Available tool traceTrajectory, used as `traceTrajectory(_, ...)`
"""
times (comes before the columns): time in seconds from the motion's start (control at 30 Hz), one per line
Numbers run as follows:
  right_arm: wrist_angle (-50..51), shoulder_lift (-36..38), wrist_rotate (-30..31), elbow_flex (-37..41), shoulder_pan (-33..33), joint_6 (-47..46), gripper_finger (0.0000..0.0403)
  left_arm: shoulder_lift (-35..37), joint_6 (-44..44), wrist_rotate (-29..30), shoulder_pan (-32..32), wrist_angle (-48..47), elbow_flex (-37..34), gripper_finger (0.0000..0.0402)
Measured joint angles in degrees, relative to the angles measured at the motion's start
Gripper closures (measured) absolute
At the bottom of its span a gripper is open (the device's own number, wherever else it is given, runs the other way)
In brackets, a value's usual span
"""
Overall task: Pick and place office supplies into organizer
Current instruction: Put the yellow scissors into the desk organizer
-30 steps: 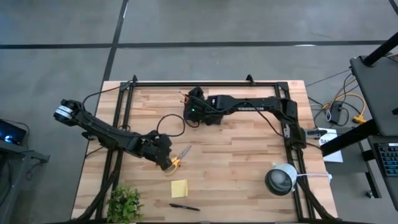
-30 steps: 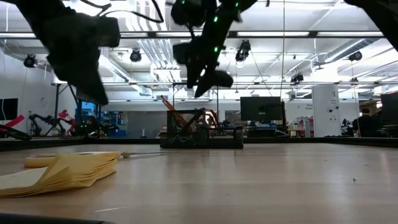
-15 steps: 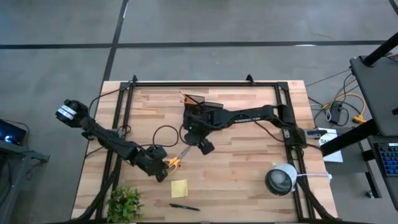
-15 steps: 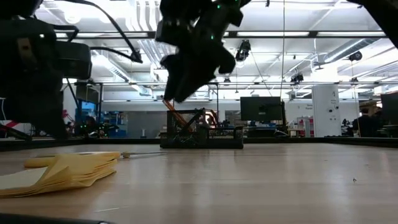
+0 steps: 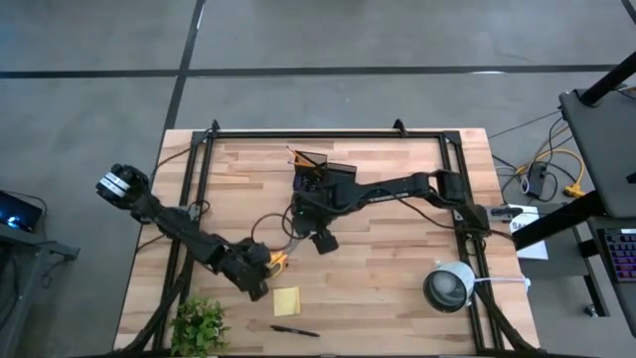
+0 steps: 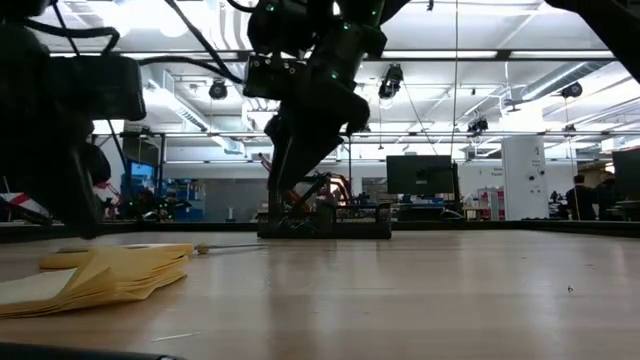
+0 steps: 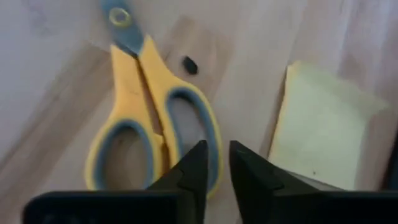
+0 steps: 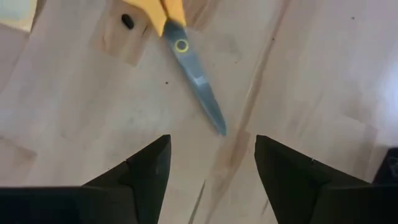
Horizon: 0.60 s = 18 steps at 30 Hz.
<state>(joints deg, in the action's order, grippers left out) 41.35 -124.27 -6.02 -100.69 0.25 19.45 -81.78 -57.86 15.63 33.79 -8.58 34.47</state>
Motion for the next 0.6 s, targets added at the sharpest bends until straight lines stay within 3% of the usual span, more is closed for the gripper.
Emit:
traceTrajectory(0.23, 0.2, 0.8, 0.0, 0.0, 1.2, -4.1, 0.0183, -7.1, -0.2, 1.3, 0.4, -6.6, 6.1, 0.0275)
traceTrajectory(0.47, 1.9, 1.0, 0.0, 0.0, 3.0, -3.7, 0.0183, -5.5, -0.8, 2.1, 1.2, -18.0, 13.4, 0.0264)
traceTrajectory(0.6, 3.1, 1.2, 2.6, 0.0, 3.2, -3.1, 0.0183, -4.0, -9.4, 5.8, 1.8, -28.4, 13.4, 0.0264)
